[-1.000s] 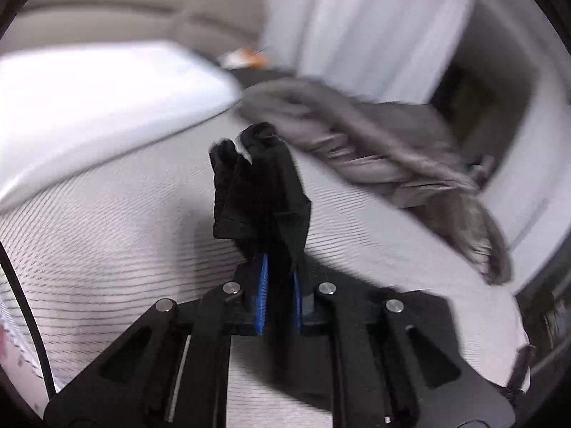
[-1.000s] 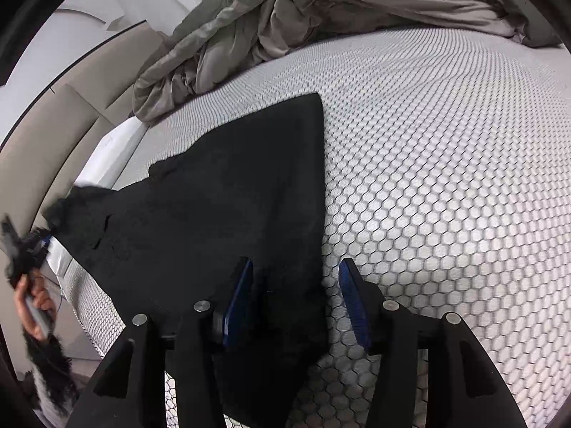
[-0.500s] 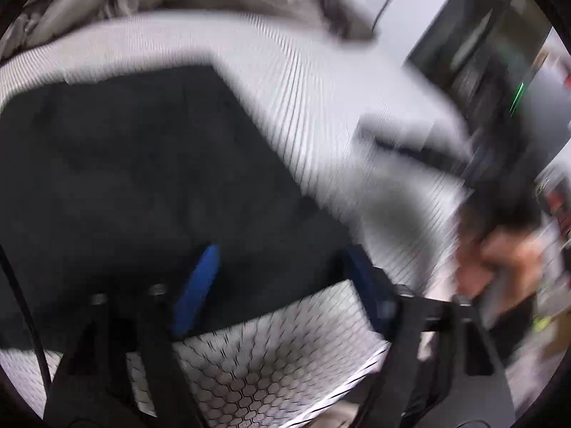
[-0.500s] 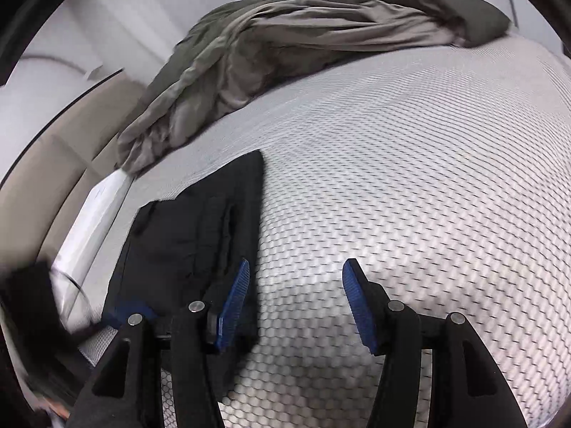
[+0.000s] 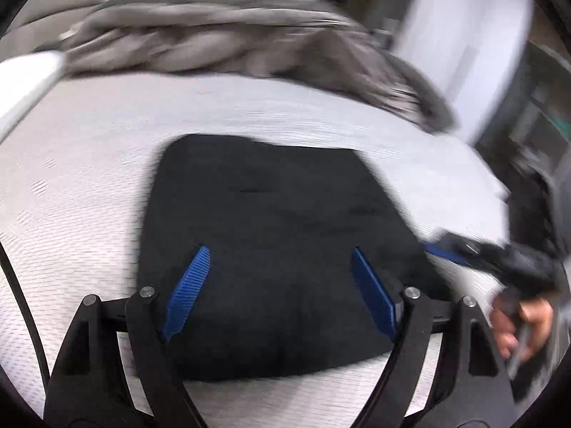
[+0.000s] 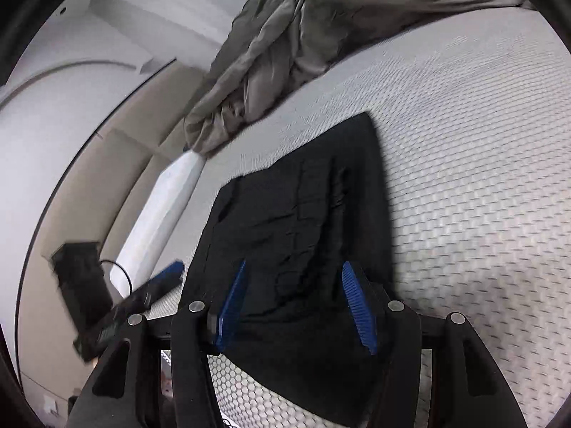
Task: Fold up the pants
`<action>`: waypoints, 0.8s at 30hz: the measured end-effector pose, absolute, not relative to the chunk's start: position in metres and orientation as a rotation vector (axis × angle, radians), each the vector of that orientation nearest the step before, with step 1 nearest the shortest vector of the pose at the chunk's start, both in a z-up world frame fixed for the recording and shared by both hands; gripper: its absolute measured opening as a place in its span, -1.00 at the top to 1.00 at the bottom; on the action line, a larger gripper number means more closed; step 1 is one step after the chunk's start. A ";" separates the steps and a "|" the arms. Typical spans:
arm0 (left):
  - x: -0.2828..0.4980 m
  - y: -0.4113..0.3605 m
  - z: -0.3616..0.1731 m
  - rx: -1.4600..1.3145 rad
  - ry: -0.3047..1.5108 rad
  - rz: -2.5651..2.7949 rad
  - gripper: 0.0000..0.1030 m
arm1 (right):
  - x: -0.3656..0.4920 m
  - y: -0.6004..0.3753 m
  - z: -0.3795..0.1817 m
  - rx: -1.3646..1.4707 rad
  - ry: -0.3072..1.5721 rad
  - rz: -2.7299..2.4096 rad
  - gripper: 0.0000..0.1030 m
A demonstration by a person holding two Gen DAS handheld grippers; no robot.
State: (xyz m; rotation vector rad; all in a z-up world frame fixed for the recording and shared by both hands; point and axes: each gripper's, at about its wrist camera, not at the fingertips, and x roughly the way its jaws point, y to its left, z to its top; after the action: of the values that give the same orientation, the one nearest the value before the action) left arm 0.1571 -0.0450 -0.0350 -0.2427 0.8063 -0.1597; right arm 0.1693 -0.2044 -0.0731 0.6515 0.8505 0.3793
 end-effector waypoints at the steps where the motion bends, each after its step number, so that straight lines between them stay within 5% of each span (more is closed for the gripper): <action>1: 0.163 -0.026 -0.041 -0.274 0.824 -0.107 -0.54 | 0.172 -0.200 -0.075 0.647 0.860 0.371 -0.08; 11: 0.154 0.057 -0.068 -0.367 0.845 -0.013 -0.54 | 0.170 -0.194 -0.078 0.665 0.913 0.426 -0.10; 24: 0.146 0.042 -0.062 -0.297 0.840 0.000 -0.54 | 0.188 -0.179 -0.091 0.716 0.968 0.448 -0.05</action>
State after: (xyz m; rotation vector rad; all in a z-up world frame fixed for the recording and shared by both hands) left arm 0.1463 0.0425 -0.0623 -0.2975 0.8395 0.0002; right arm 0.1883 -0.1788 -0.0908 0.7161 0.9675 0.4477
